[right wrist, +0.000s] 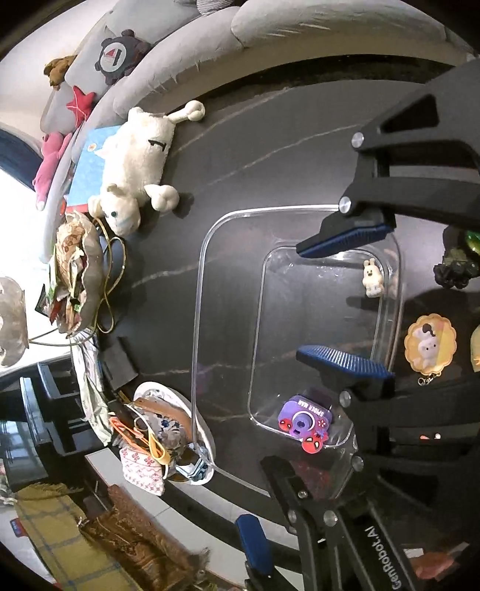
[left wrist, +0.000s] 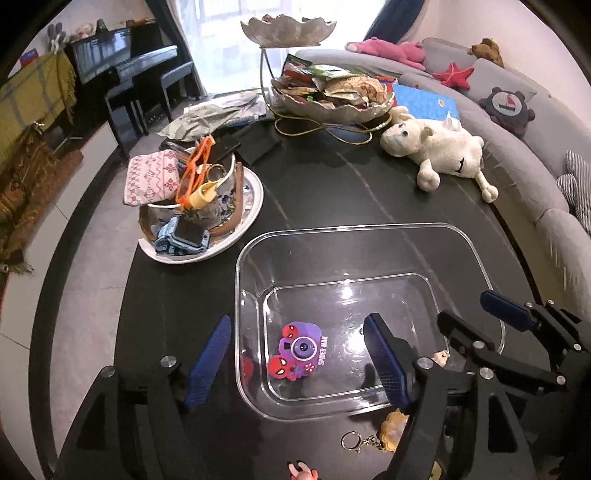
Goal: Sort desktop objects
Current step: 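Withdraw both open tools from the clear box back over the table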
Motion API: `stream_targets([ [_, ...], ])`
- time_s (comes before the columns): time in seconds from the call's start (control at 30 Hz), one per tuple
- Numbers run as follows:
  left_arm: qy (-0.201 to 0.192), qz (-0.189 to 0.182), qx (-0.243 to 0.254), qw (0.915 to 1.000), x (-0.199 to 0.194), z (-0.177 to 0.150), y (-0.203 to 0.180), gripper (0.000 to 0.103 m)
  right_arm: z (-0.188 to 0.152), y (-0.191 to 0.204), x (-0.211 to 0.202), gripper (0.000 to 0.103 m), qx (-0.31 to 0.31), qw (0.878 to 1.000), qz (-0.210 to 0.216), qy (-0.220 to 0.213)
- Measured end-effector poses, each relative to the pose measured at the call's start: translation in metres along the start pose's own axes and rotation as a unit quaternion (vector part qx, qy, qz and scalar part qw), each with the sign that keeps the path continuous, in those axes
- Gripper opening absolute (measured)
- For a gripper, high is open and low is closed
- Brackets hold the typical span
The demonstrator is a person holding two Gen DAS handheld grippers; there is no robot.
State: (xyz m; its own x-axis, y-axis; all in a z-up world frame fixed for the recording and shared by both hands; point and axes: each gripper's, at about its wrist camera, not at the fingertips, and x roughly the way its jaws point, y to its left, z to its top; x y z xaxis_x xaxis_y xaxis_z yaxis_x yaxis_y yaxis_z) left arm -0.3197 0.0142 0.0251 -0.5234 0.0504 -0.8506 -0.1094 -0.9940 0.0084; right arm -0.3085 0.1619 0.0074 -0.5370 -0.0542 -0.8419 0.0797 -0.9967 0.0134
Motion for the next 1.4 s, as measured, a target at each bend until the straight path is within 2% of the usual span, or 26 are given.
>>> stream_targets([
  [0.27,-0.004,0.002,0.006,1.0000,-0.008,-0.010,0.000,0.071,-0.004,0.004,-0.021,0.046,0.002,1.000,0.017,-0.020],
  [0.57,-0.022,-0.005,-0.026,0.9994,-0.033,-0.023,0.008,0.071,-0.015,0.013,-0.046,0.046,-0.001,0.999,0.019,-0.045],
  [0.83,-0.060,0.014,-0.012,0.9980,-0.063,-0.039,0.006,0.071,-0.027,0.018,-0.071,0.046,0.002,0.997,0.033,-0.063],
  [0.97,-0.074,0.023,-0.002,0.9970,-0.077,-0.046,0.005,0.071,-0.035,0.024,-0.087,0.047,-0.005,0.996,0.025,-0.082],
  [1.03,-0.077,0.028,0.000,0.9966,-0.082,-0.050,0.005,0.071,-0.039,0.026,-0.093,0.052,-0.007,0.996,0.017,-0.088],
  [1.17,-0.084,0.035,0.004,0.9958,-0.092,-0.058,0.005,0.071,-0.046,0.027,-0.100,0.054,-0.010,0.996,0.018,-0.092],
  [1.4,-0.087,0.039,0.008,0.9954,-0.108,-0.072,0.006,0.071,-0.060,0.028,-0.113,0.066,-0.010,0.995,0.022,-0.097],
])
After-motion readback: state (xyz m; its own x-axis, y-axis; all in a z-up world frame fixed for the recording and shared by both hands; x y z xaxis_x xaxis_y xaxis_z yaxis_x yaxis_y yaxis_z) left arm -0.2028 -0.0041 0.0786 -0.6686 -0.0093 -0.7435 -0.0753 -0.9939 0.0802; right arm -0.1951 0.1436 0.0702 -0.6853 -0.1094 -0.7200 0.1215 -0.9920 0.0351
